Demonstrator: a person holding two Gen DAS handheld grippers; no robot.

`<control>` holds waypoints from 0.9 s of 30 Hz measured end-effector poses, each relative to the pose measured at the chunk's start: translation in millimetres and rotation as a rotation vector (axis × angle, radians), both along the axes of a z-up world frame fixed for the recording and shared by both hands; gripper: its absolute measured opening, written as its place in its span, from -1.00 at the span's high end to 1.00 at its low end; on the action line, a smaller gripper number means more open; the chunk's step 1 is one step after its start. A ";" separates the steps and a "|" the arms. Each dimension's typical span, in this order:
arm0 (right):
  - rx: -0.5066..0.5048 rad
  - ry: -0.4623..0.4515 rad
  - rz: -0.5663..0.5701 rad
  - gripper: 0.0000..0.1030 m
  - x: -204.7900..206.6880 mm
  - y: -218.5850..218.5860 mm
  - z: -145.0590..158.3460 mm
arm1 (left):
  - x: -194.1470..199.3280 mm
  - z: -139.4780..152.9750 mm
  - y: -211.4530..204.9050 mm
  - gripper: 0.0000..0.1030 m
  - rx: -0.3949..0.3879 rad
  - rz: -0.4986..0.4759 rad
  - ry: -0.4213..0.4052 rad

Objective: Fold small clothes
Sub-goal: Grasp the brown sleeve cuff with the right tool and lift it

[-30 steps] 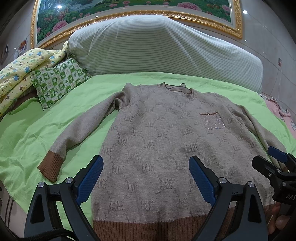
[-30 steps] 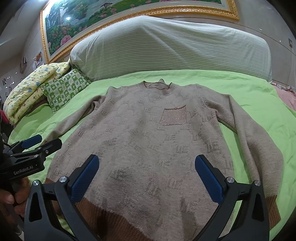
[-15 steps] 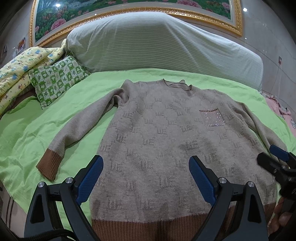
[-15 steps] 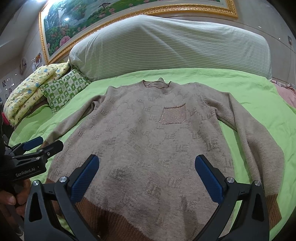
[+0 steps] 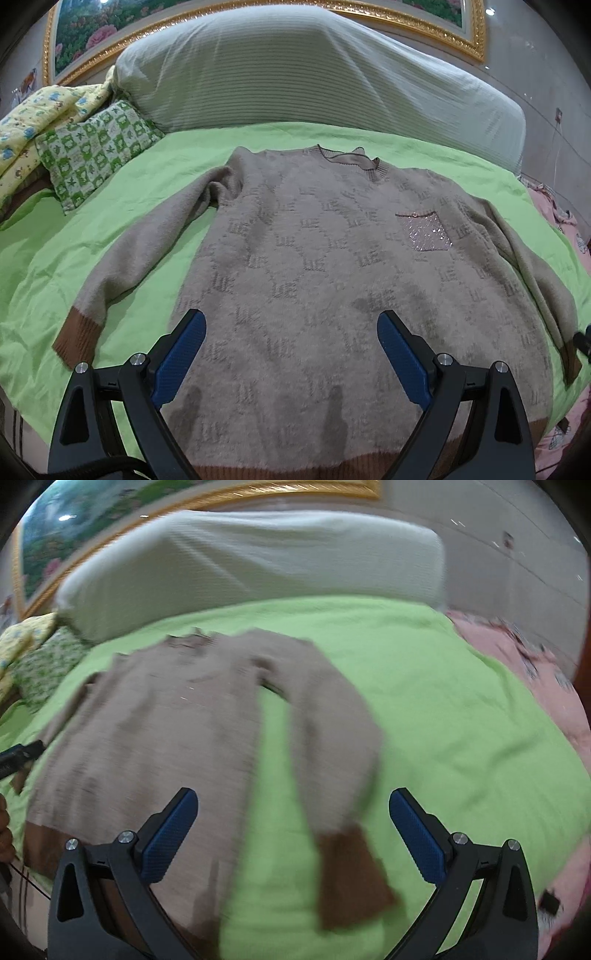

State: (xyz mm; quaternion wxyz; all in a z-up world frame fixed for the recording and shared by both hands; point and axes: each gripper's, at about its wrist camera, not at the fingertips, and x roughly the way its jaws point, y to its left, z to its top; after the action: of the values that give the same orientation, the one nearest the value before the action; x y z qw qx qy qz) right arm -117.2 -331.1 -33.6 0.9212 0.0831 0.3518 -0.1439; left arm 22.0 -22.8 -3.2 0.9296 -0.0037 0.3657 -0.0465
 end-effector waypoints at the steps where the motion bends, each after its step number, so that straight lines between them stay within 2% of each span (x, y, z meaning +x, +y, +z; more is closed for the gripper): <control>1: 0.007 0.011 -0.001 -0.96 -2.2 -2.2 -2.9 | 3.5 -0.2 -2.6 -0.84 0.001 -0.006 0.009; 4: -0.065 0.079 0.020 -0.78 2.2 1.4 -13.4 | 12.2 -0.8 -11.1 -0.84 0.014 -0.023 0.020; 5: -0.085 0.107 0.026 -0.59 5.6 2.6 -18.3 | 14.4 -1.1 -12.1 -0.84 0.016 -0.026 0.021; 6: -0.091 0.142 0.032 -0.17 8.8 1.5 -24.4 | 16.8 -1.5 -13.5 -0.84 0.020 -0.028 0.020; 7: -0.079 0.174 0.038 0.12 12.4 -2.7 -30.3 | 19.5 -1.9 -13.9 -0.84 0.028 -0.025 0.022; 8: -0.038 0.183 0.036 0.57 14.9 -8.5 -32.9 | 21.8 -1.9 -13.3 -0.84 0.031 -0.021 0.025; 10: 0.083 0.133 0.047 0.69 17.8 -22.1 -25.1 | 26.8 -1.1 -9.7 -0.84 0.028 -0.012 0.028; 12: 0.255 0.022 0.098 0.72 27.0 -34.6 -0.9 | 33.3 -0.6 -5.1 -0.84 0.028 0.004 0.036; 14: 0.331 -0.074 0.153 0.73 46.7 -32.5 31.5 | 39.8 0.7 -0.1 -0.84 0.016 0.018 0.046; 17: 0.419 -0.230 0.330 0.73 107.5 -5.1 95.4 | 52.2 6.7 7.1 -0.84 -0.013 0.042 0.051; 20: 0.440 -0.321 0.448 0.68 171.6 32.9 136.3 | 67.9 14.5 12.6 -0.84 -0.047 0.055 0.049; 21: 0.480 -0.332 0.486 0.57 202.4 47.0 143.6 | 72.5 15.4 14.1 -0.84 -0.059 0.058 0.055; 22: 0.517 -0.310 0.533 0.35 232.4 61.1 145.3 | 81.0 16.0 16.4 -0.84 -0.083 0.057 0.068; 23: 0.548 -0.252 0.582 -0.37 262.9 78.2 142.0 | 87.8 15.4 17.7 -0.84 -0.100 0.055 0.077; 24: 0.568 -0.197 0.603 -0.82 280.2 91.9 137.0 | 94.6 14.0 19.1 -0.84 -0.111 0.058 0.091; 26: 0.637 -0.147 0.645 -0.82 297.5 108.3 122.8 | 108.3 9.6 22.2 -0.84 -0.134 0.063 0.116; 27: 0.652 -0.148 0.656 -0.82 293.8 110.2 118.8 | 115.5 6.2 23.6 -0.84 -0.148 0.060 0.131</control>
State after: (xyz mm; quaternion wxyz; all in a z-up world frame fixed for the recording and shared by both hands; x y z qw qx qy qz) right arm 176.6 -221.0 85.1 0.8664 0.2627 0.3199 0.2793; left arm 137.5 0.8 3.0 0.9018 -0.0866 0.4211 -0.0451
